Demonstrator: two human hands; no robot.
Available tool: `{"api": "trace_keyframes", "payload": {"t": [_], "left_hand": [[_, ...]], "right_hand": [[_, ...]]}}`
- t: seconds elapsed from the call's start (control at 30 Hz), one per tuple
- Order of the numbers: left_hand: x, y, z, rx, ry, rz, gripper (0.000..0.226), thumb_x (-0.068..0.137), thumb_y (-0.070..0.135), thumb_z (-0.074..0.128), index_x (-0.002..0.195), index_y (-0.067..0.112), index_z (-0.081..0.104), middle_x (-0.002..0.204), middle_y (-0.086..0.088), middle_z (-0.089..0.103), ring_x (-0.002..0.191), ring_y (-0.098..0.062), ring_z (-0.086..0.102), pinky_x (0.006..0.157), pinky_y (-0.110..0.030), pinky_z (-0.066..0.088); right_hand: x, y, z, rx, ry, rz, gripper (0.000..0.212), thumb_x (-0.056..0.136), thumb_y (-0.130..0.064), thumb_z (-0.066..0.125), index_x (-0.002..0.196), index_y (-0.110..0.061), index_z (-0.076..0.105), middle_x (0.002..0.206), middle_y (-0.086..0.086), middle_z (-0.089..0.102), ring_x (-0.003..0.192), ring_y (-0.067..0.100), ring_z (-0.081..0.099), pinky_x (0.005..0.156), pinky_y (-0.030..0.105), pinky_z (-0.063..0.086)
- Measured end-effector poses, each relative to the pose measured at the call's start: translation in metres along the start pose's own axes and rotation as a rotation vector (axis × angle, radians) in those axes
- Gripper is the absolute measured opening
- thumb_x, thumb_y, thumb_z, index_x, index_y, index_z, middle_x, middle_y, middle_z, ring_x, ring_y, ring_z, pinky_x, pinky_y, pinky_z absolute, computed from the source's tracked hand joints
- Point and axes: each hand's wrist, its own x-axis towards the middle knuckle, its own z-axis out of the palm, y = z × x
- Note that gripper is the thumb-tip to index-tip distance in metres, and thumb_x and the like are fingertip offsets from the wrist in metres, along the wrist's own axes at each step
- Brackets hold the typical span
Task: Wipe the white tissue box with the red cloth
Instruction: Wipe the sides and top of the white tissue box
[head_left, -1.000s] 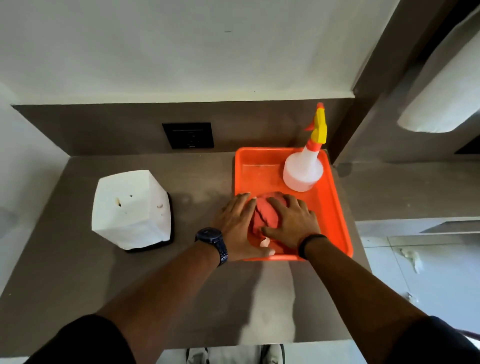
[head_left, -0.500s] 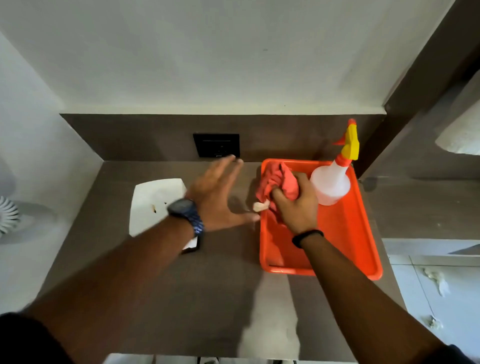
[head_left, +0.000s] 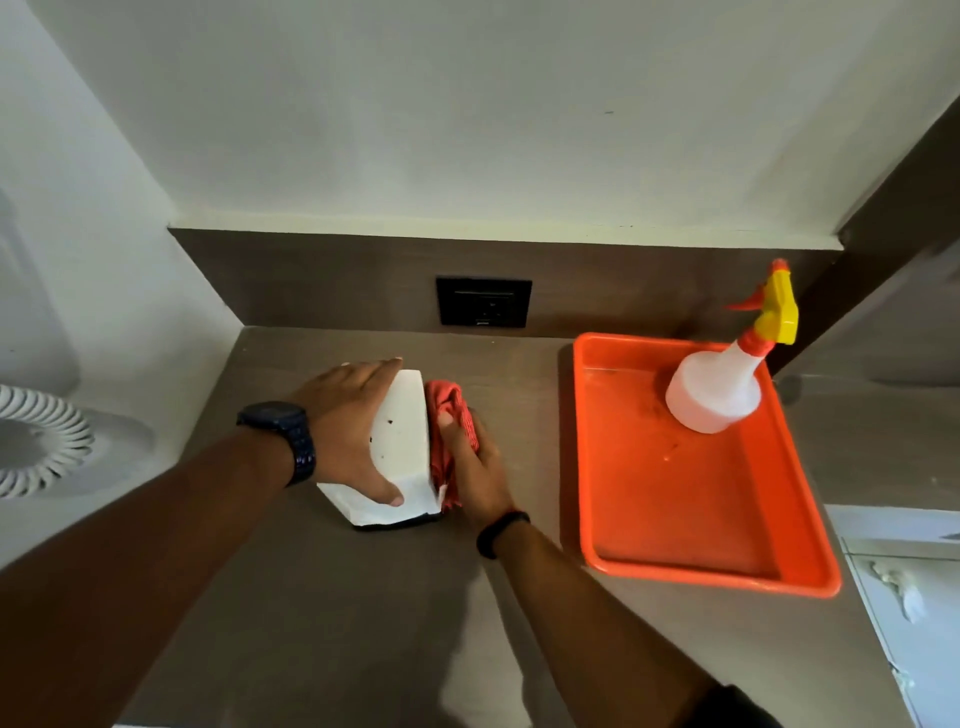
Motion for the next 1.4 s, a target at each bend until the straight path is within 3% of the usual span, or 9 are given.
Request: {"api": "trace_keyframes", "payload": {"t": [0.2, 0.5, 0.63, 0.77, 0.87, 1.0, 1.13, 1.23, 1.4], "left_hand": [[0.0, 0.003, 0.0, -0.051, 0.085, 0.058, 0.131, 0.026, 0.081, 0.07, 0.137, 0.027, 0.026, 0.136, 0.006, 0.046, 0.118, -0.02, 0.048, 0.098, -0.041, 0.043], [-0.002, 0.005, -0.002, -0.022, 0.057, 0.022, 0.141, 0.025, 0.08, 0.068, 0.143, 0.023, 0.015, 0.145, -0.003, 0.039, 0.127, -0.025, 0.04, 0.105, -0.04, 0.035], [-0.001, 0.005, -0.003, -0.065, 0.064, 0.048, 0.135, 0.027, 0.082, 0.071, 0.14, 0.027, 0.022, 0.139, 0.004, 0.044, 0.123, -0.021, 0.045, 0.102, -0.038, 0.039], [-0.001, 0.005, -0.005, -0.093, 0.074, 0.064, 0.131, 0.028, 0.079, 0.072, 0.14, 0.029, 0.026, 0.138, 0.004, 0.047, 0.121, -0.019, 0.046, 0.103, -0.038, 0.039], [-0.002, 0.006, -0.005, -0.052, 0.039, 0.034, 0.14, 0.027, 0.08, 0.068, 0.144, 0.022, 0.018, 0.145, -0.001, 0.04, 0.126, -0.023, 0.041, 0.106, -0.038, 0.035], [-0.002, 0.007, -0.004, -0.032, 0.013, 0.011, 0.143, 0.027, 0.081, 0.068, 0.145, 0.022, 0.013, 0.148, -0.002, 0.035, 0.13, -0.024, 0.037, 0.108, -0.04, 0.033], [0.0, 0.006, -0.005, -0.05, 0.023, 0.034, 0.136, 0.028, 0.08, 0.07, 0.142, 0.025, 0.022, 0.142, 0.001, 0.042, 0.125, -0.022, 0.043, 0.104, -0.04, 0.038], [0.0, 0.004, -0.003, -0.064, 0.067, 0.048, 0.124, 0.027, 0.08, 0.07, 0.134, 0.029, 0.034, 0.132, 0.004, 0.051, 0.114, -0.02, 0.049, 0.098, -0.036, 0.041], [0.001, 0.003, 0.001, -0.032, 0.073, 0.025, 0.14, 0.024, 0.081, 0.066, 0.142, 0.024, 0.018, 0.142, -0.001, 0.043, 0.123, -0.024, 0.045, 0.102, -0.04, 0.039]], "right_hand": [[-0.012, -0.007, 0.029, 0.063, 0.153, -0.113, 0.055, 0.085, -0.064, 0.05, 0.127, -0.03, 0.062, 0.127, -0.003, 0.069, 0.121, 0.013, 0.062, 0.106, 0.043, 0.051], [0.0, -0.003, 0.032, 0.043, 0.237, 0.085, 0.02, 0.091, -0.057, 0.054, 0.093, -0.042, 0.067, 0.103, -0.006, 0.072, 0.105, 0.019, 0.067, 0.102, 0.051, 0.052], [-0.02, 0.003, 0.041, 0.145, 0.278, 0.008, 0.058, 0.073, -0.074, 0.059, 0.117, -0.036, 0.064, 0.119, -0.001, 0.07, 0.112, 0.022, 0.067, 0.1, 0.054, 0.053], [0.008, -0.022, 0.037, 0.014, 0.209, -0.117, 0.027, 0.078, -0.06, 0.06, 0.102, -0.049, 0.067, 0.114, -0.008, 0.071, 0.11, 0.01, 0.065, 0.1, 0.039, 0.054], [0.018, -0.022, 0.029, 0.022, 0.176, 0.012, 0.026, 0.085, -0.052, 0.061, 0.095, -0.032, 0.073, 0.108, 0.002, 0.076, 0.105, 0.02, 0.068, 0.101, 0.05, 0.053], [-0.004, 0.0, 0.03, 0.07, 0.273, 0.077, 0.018, 0.086, -0.052, 0.06, 0.073, -0.048, 0.071, 0.092, -0.003, 0.076, 0.096, 0.02, 0.071, 0.097, 0.052, 0.055], [-0.014, -0.013, 0.039, 0.156, 0.277, 0.015, 0.038, 0.07, -0.062, 0.061, 0.101, -0.041, 0.071, 0.111, -0.002, 0.073, 0.105, 0.015, 0.068, 0.099, 0.045, 0.055], [0.005, -0.037, 0.04, 0.015, 0.222, -0.115, 0.015, 0.081, -0.045, 0.062, 0.093, -0.042, 0.071, 0.106, 0.0, 0.074, 0.103, 0.016, 0.068, 0.098, 0.045, 0.054], [0.013, -0.033, 0.032, 0.07, 0.212, 0.016, 0.023, 0.095, -0.036, 0.059, 0.11, -0.023, 0.071, 0.113, 0.007, 0.074, 0.108, 0.023, 0.068, 0.103, 0.05, 0.052]]}}
